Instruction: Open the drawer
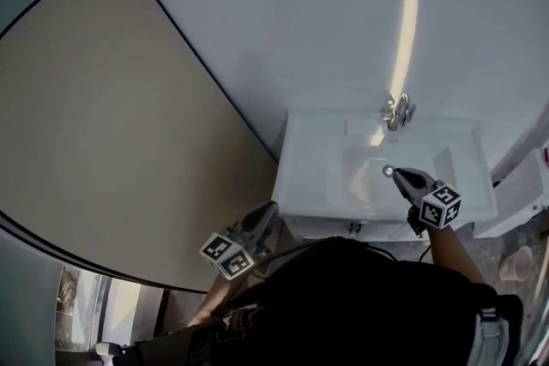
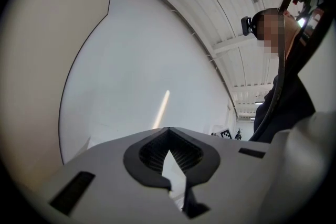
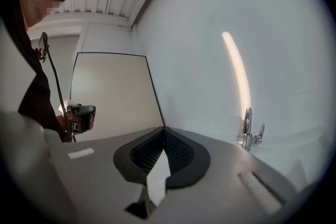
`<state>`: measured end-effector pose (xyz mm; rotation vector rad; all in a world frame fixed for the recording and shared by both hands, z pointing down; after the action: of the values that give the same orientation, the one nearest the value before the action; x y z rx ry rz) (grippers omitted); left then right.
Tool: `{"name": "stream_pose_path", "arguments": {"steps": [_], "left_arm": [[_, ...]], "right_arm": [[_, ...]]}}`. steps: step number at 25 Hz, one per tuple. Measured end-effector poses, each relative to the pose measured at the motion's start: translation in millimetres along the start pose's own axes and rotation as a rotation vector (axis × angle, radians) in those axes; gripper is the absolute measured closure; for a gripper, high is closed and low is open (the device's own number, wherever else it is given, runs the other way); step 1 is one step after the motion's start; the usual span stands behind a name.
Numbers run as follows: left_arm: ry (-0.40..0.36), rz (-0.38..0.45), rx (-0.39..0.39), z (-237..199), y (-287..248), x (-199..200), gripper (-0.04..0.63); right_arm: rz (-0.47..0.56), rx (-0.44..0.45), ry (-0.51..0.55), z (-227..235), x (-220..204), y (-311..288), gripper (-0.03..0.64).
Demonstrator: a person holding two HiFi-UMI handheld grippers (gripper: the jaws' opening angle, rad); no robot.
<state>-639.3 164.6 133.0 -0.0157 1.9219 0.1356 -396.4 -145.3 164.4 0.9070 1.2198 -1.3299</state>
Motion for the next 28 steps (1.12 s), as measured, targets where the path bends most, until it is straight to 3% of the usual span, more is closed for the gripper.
{"name": "stream_pose_path", "arguments": {"steps": [7, 14, 21, 28], "left_arm": [[-0.023, -0.047, 0.041, 20, -59, -9, 0.594], [-0.001, -0.070, 0.042, 14, -97, -1, 0.594], [0.054, -0.089, -0.120, -47, -145, 0, 0.594], [0.013, -0.161, -0.326, -116, -176, 26, 0.594]], "right_arm": [[0.004, 0.046, -0.037, 73, 2, 0, 0.615], [-0.015, 0.042, -0.095, 101, 1, 0, 0.615], [-0.026, -0.096, -0.093, 111, 6, -20, 0.614], [0.027, -0.277, -0.101, 93, 30, -49, 0.614]]}}
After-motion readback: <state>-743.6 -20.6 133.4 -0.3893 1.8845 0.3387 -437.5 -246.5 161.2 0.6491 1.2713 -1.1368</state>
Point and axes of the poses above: the fingertips, and each gripper's own axes: y backward along the fingers, z to its right, x out of its top, the point moved 6 cm from there along y, backward along the fingers
